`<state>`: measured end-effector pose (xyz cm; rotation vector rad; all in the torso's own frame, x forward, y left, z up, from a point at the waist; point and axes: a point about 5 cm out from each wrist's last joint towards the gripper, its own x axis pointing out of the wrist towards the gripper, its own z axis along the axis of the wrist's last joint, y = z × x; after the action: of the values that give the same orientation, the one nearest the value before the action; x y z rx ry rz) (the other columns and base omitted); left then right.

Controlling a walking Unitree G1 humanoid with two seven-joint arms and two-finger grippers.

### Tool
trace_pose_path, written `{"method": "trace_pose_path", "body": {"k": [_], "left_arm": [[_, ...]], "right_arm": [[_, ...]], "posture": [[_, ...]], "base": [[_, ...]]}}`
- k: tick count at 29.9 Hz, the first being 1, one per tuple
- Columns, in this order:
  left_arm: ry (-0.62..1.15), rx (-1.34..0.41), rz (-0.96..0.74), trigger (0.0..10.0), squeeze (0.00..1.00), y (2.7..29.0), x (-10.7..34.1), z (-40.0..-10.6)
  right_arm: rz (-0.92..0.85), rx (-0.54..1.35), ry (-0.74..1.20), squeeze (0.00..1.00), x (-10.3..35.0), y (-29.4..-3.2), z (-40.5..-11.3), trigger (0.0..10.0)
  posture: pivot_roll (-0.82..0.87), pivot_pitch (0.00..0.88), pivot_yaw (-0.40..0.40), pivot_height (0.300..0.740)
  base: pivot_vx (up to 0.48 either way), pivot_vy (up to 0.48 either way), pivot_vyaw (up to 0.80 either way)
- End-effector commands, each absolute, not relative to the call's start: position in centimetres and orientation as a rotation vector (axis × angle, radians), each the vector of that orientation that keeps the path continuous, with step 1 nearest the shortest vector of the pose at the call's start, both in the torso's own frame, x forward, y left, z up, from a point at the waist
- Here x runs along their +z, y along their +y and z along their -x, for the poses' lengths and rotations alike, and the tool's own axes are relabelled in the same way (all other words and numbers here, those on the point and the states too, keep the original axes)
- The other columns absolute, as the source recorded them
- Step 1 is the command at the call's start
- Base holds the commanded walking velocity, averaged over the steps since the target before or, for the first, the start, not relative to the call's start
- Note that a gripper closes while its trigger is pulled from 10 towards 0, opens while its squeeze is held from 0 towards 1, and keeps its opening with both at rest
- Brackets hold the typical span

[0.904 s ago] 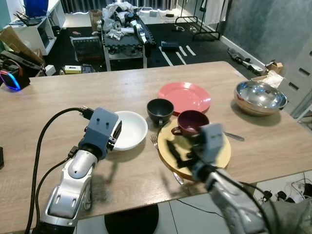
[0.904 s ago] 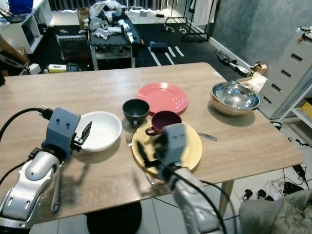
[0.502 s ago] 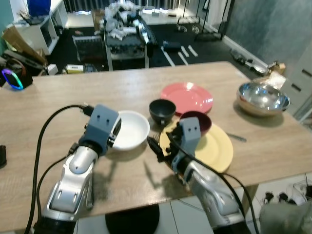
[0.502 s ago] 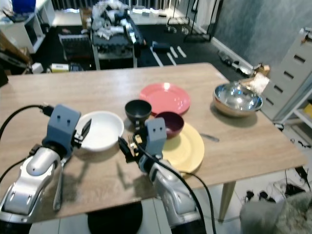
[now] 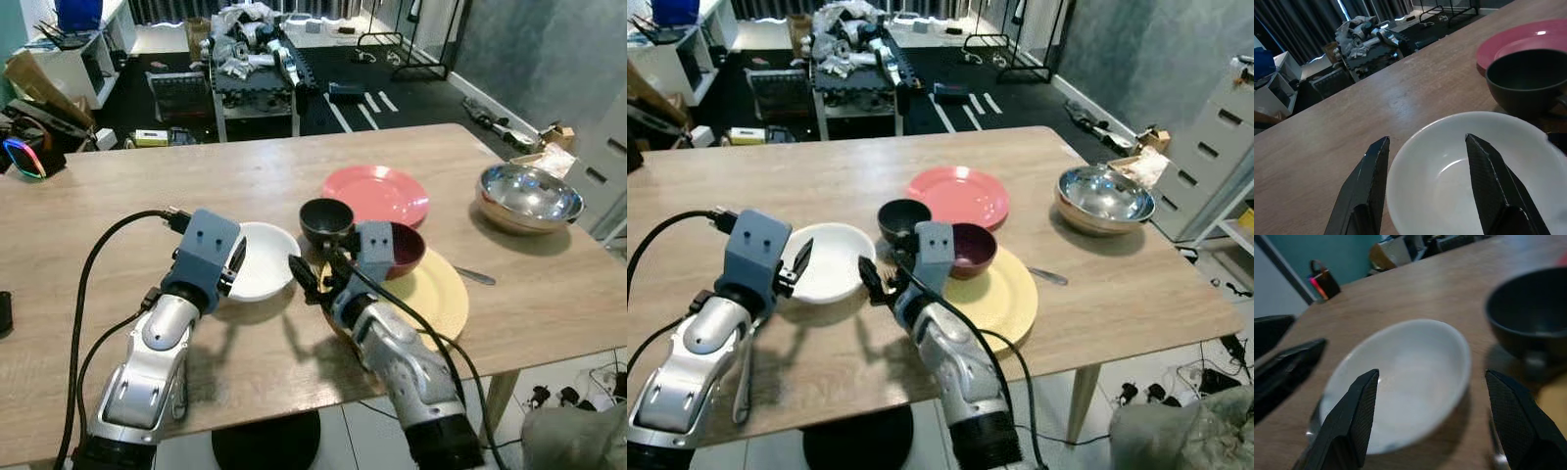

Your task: Setting the table

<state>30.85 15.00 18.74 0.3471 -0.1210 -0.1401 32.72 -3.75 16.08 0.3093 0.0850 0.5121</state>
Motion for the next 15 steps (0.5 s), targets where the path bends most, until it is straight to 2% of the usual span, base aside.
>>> {"method": "trace_pose_path", "body": {"k": [1, 6, 15], "left_arm": [[-0.098, -0.128, -0.358, 10.0, 0.0, 15.1, 18.4, -30.9], [-0.097, -0.121, -0.355, 10.0, 0.0, 15.1, 18.3, -30.7], [-0.094, -0.116, -0.353, 10.0, 0.0, 15.2, 18.3, -30.7]], "right_arm": [[-0.278, 0.5, 0.093, 0.0, 15.8, -3.3, -32.9, 10.0], [-0.196, 0.406, 0.074, 0.0, 16.0, -3.4, -33.8, 10.0], [-0.15, 0.317, 0.081, 0.0, 15.7, -4.5, -34.6, 10.0]], "posture": [[0.02, 0.03, 0.049, 0.74], [0.02, 0.031, 0.043, 0.74], [0.02, 0.032, 0.043, 0.74]], "base": [[0.0, 0.0, 0.0], [0.0, 0.0, 0.0], [0.0, 0.0, 0.0]]}}
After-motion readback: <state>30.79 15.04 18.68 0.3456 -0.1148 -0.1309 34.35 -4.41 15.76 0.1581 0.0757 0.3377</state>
